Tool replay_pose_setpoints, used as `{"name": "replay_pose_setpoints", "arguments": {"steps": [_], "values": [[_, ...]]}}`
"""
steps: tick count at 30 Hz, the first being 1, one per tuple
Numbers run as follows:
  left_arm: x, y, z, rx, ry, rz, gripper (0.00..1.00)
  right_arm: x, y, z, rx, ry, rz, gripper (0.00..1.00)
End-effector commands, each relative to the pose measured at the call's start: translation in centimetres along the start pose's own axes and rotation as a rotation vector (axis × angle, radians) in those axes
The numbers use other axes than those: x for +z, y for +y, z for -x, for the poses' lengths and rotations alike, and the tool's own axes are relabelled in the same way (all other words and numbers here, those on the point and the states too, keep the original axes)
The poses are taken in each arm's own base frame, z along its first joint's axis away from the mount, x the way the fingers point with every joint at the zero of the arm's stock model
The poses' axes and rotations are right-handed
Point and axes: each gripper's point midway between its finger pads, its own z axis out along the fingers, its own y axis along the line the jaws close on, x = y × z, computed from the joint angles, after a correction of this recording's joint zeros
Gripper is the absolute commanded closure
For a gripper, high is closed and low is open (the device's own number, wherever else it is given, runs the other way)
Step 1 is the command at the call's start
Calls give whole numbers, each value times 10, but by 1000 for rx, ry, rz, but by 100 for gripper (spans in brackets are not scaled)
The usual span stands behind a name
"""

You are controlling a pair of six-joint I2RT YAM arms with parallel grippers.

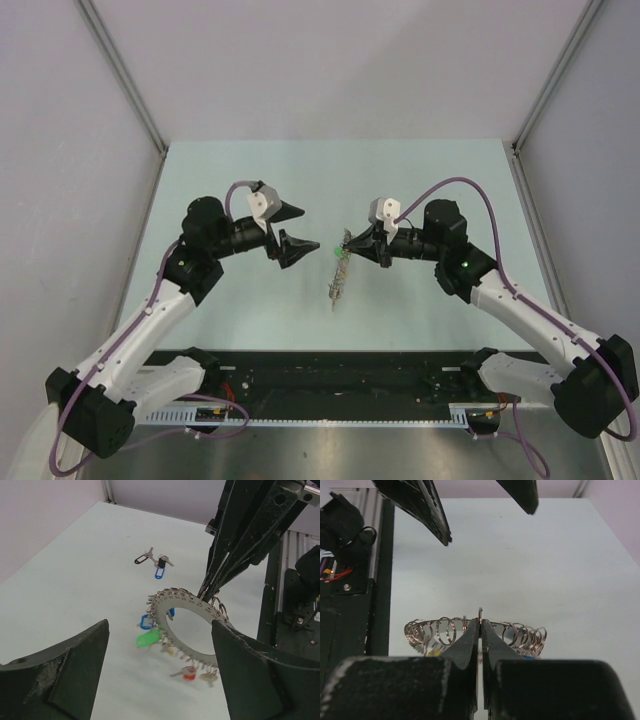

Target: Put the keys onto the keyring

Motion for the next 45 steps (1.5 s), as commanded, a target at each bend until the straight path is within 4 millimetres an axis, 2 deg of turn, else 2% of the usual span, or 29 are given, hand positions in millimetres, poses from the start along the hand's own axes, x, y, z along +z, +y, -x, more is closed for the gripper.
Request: {"name": "replay_pose_setpoints", "arguments": {"steps": [1,8,10,15,16,25,34,39,45], "values": [[7,-16,11,106,-22,-100,15,4,12,30,-72,-120,110,100],[11,-25,-1,118,-22,-143,25,8,18,25,-62,-122,160,100],[13,-28,-7,118,-11,-160,33,9,19,24,-60,-120,164,100],[18,-38,-17,106,18,-213,42,11,22,23,-63,-118,177,100],[18,-40,-18,110,19,-219,46,11,21,23,-66,-119,178,100],[23,-48,-25,101,36,-255,61,14,24,24,-68,-125,188,100],[26,-59,-35,96,78,-297,64,15,27,23,-74,-120,187,100],[27,-58,-35,98,78,-289,74,16,28,22,-71,-117,191,100],[28,-59,-34,94,75,-290,81,17,30,21,-75,-113,193,100]]}}
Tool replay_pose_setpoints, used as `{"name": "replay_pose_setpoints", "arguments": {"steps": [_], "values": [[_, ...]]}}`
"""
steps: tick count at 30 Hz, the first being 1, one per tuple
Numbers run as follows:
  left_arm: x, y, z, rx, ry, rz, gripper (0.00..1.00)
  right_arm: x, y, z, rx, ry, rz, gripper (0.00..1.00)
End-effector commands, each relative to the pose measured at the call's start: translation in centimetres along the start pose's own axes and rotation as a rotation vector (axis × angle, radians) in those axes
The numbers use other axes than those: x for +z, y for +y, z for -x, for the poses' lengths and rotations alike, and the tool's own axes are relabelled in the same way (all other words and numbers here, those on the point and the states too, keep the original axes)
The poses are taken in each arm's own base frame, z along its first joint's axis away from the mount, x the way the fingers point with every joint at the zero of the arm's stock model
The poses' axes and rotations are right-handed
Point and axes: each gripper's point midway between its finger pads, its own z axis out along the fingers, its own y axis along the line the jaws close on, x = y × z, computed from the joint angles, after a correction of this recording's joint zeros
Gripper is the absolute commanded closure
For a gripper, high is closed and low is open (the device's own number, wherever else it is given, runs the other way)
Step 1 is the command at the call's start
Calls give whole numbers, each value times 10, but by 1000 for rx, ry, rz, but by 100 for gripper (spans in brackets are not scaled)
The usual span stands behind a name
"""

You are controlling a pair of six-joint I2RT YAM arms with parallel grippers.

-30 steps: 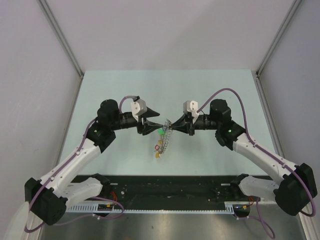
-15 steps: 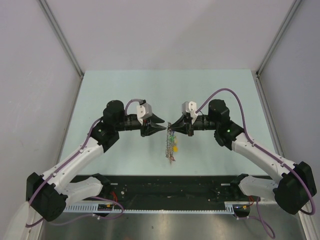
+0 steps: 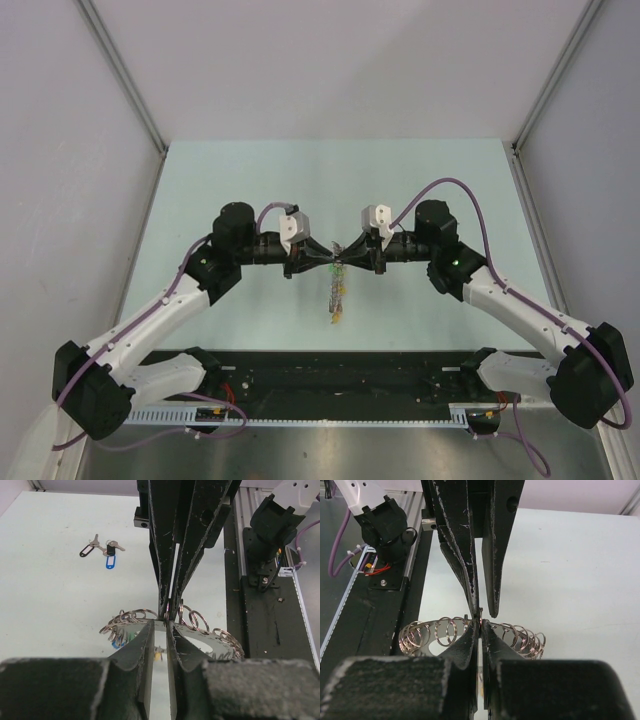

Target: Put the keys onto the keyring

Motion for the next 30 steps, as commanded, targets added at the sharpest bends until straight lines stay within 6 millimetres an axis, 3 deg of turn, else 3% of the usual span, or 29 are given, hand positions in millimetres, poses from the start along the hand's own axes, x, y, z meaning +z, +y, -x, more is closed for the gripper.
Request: {"name": "replay_pose_setpoints", "arguments": {"steps": [1,11,15,19,22,25,30], "values": [[2,-2,9,33,-18,-20,81,3,-3,23,-95,-59,-3,100],[6,-12,0,31,32,-78,87,11,5,18,-119,-25,32,100],[7,-20,-2,37,42,-116,99,16,10,10,-112,14,59,100],[10,-26,-5,33,57,-143,100,19,11,10,-117,32,60,100],[9,-21,-1,36,40,-98,100,17,8,9,-106,44,34,97],[3,-18,7,60,-20,-35,100,8,3,12,-91,51,-3,87],[-4,-20,14,74,-70,4,100,-1,3,9,-65,75,-28,81]]}}
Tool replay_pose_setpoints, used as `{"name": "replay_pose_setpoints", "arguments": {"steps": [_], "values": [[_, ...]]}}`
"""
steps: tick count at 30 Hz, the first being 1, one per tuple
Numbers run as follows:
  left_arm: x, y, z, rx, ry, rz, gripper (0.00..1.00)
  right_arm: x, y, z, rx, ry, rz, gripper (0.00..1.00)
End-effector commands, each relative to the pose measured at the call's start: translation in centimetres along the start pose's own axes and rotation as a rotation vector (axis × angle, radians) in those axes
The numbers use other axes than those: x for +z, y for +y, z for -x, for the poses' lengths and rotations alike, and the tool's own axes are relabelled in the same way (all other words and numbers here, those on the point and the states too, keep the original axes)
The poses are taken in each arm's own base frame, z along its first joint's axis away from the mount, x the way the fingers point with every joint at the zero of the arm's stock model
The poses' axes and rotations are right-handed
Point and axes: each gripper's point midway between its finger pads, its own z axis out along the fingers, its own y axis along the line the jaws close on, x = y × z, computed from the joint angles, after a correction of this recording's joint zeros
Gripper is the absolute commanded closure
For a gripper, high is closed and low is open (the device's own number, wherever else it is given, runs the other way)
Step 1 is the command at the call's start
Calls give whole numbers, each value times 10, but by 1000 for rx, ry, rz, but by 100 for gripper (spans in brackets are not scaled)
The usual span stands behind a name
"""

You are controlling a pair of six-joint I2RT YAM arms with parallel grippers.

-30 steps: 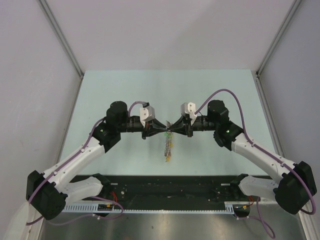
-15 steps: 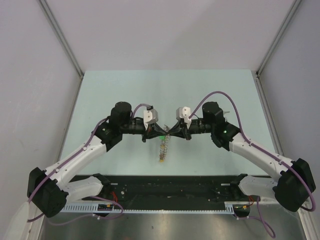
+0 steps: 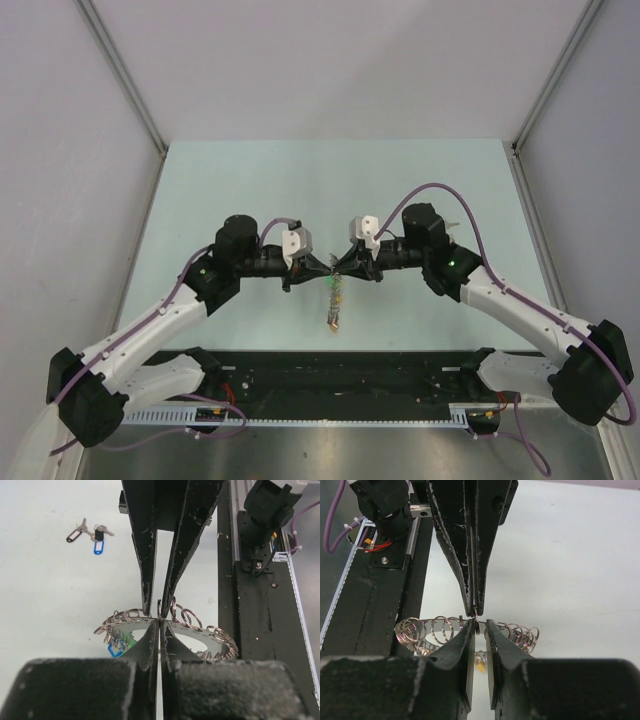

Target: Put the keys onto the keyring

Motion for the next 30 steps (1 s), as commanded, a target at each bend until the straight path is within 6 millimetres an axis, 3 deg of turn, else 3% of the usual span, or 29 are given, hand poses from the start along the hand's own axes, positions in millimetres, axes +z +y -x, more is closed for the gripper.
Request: {"name": "replay_pose_setpoints", "arguments": {"steps": [1,9,19,22,30], "values": [[-5,-1,40,92,-137,27,100,-12,-10,34,-62,-52,-54,78],[-8,-2,45,110,-156,33,100,-17,-9,35,-55,-54,-53,79],[-6,-4,45,111,-161,17,100,-16,-6,39,-53,-80,-22,100],[-5,-3,42,105,-154,14,100,-14,-5,41,-52,-90,-12,100],[-2,-2,39,92,-138,3,79,-16,-8,47,-44,-113,-14,100]]}}
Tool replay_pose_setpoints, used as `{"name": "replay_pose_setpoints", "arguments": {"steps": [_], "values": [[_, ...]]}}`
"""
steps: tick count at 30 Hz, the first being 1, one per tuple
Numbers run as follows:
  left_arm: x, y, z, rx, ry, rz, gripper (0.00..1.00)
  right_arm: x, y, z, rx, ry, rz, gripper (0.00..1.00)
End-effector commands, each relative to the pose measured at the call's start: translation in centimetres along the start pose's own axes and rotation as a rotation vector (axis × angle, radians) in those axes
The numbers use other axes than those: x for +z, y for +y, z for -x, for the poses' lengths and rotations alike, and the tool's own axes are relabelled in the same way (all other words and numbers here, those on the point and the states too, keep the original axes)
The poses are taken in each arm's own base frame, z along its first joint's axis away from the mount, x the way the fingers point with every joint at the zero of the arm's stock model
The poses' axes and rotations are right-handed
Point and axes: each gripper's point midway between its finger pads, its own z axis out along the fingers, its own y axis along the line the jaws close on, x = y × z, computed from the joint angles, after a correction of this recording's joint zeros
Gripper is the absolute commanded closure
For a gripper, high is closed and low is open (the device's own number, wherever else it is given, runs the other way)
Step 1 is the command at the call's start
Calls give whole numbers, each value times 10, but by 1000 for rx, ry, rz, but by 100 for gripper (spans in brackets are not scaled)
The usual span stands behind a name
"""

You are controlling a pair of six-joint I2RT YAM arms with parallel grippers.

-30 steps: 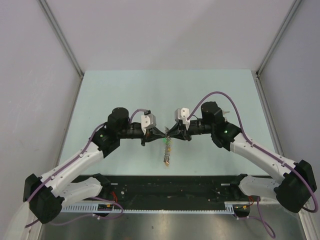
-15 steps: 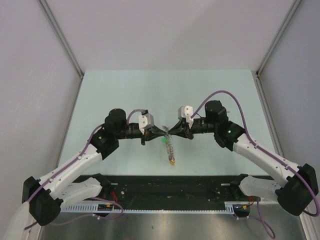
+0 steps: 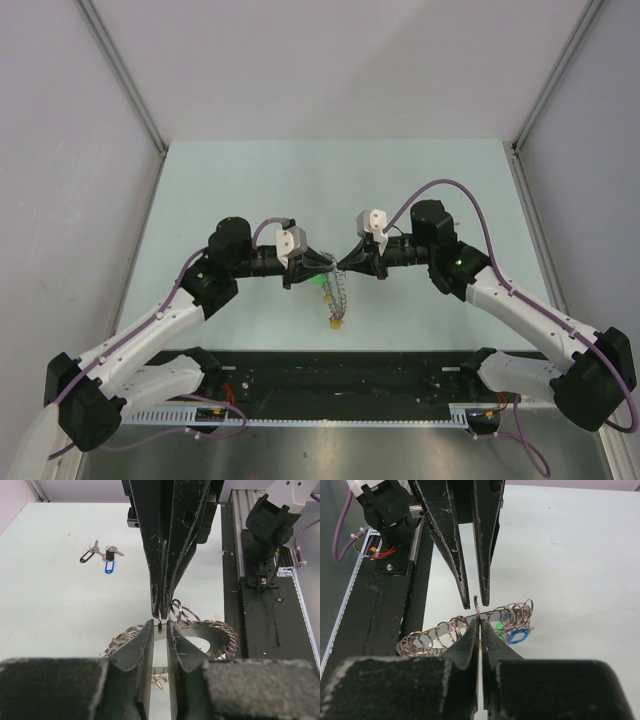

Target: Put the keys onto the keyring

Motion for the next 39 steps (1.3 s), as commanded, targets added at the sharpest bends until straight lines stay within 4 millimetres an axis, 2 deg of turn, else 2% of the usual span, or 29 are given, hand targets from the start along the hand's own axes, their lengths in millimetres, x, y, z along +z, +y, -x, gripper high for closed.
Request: {"name": "replay_pose_setpoints", "arguments": {"steps": [1,5,11,16,24,31,35,39], "values": [[3,-2,17,35,-43,-26,78,-3,-6,33,-67,-84,-2,100],[4,-3,14,25,-28,-35,79,-4,-6,36,-67,-90,-1,100],[5,2,10,19,-10,-13,72,-6,-5,38,-67,-98,7,100],[6,3,8,11,-1,-18,73,-5,-2,39,-73,-105,24,100],[8,1,9,6,4,-37,82,-2,-1,35,-73,-98,35,100],[9,1,10,7,4,-48,83,4,1,33,-81,-88,39,100],[10,-2,4,-12,35,-62,85,6,2,32,-82,-84,40,100],[11,-4,1,-20,50,-72,95,6,2,32,-82,-82,36,100]]}}
